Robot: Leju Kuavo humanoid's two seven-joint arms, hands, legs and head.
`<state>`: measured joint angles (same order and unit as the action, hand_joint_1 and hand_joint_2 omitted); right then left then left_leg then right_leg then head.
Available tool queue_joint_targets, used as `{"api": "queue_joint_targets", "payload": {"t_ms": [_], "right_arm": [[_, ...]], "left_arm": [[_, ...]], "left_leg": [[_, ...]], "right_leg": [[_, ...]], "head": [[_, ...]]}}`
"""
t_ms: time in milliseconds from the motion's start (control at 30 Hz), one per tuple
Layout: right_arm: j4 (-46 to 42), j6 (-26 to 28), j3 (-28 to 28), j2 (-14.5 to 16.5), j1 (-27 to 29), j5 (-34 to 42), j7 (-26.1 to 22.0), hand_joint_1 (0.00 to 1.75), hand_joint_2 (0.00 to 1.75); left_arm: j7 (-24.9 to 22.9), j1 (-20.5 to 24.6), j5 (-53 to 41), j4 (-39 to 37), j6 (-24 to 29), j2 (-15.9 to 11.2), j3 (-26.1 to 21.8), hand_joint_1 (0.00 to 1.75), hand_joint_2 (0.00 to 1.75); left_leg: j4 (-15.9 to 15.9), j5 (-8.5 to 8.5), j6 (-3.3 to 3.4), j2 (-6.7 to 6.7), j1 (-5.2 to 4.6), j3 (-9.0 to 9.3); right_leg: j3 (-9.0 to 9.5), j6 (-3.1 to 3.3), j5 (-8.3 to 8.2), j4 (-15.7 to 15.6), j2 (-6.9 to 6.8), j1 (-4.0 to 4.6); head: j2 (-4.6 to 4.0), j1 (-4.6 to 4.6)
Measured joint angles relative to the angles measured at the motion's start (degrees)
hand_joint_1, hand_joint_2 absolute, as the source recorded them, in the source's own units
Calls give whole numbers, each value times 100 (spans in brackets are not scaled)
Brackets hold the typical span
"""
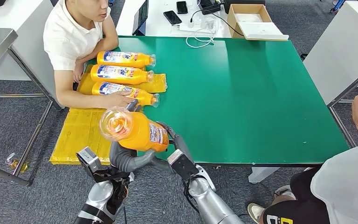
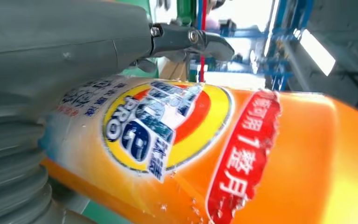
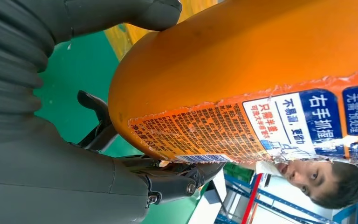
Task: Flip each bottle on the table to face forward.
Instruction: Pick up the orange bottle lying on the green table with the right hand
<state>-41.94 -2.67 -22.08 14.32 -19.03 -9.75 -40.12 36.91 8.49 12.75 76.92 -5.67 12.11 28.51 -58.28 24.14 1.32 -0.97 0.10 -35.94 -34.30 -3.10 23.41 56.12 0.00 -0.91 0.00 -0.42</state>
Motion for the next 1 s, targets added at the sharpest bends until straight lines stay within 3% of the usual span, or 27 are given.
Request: {"api": "queue_joint_targets", "payload": {"t_ms": [167,267,533,667,800,867,1000], "right_arm": [[61,85,-129,61,-7,-99,16,175,175],[87,102,-169,78,-29,-113,22,175,175],[139,129,-221,83,-54,-119,23,175,175],[154,134,-233,89,-60,-146,27,175,175],[151,185,-253,54,-55,-250,96,175,175],[141,199,-271,14,-46,-317,157,175,175],[132,229,-290,-56,-26,-441,230,175,175]], "left_arm": [[267,-19,-546,126,640,0,25,0,175],[316,-28,-658,176,761,0,38,0,175],[328,-38,-600,224,733,0,42,0,175],[206,-29,28,231,208,-25,65,6,175],[67,-16,112,222,-171,-96,69,164,175],[2,-19,-16,209,-301,-116,68,175,175],[-151,-14,11,166,-736,-131,66,175,175]], "left_leg": [[0,0,0,0,0,0],[0,0,0,0,0,0],[0,0,0,0,0,0],[0,0,0,0,0,0],[0,0,0,0,0,1],[0,0,0,0,0,1],[0,0,0,1,-1,0]], "right_leg": [[0,0,0,0,0,1],[0,0,0,0,0,1],[0,0,0,0,0,0],[0,0,0,0,0,0],[-1,0,0,0,0,0],[0,0,0,0,0,0],[0,0,0,0,0,-1]], "head": [[0,-1],[0,-1],[0,-1],[0,-1],[0,-1],[0,-1],[0,1]]}}
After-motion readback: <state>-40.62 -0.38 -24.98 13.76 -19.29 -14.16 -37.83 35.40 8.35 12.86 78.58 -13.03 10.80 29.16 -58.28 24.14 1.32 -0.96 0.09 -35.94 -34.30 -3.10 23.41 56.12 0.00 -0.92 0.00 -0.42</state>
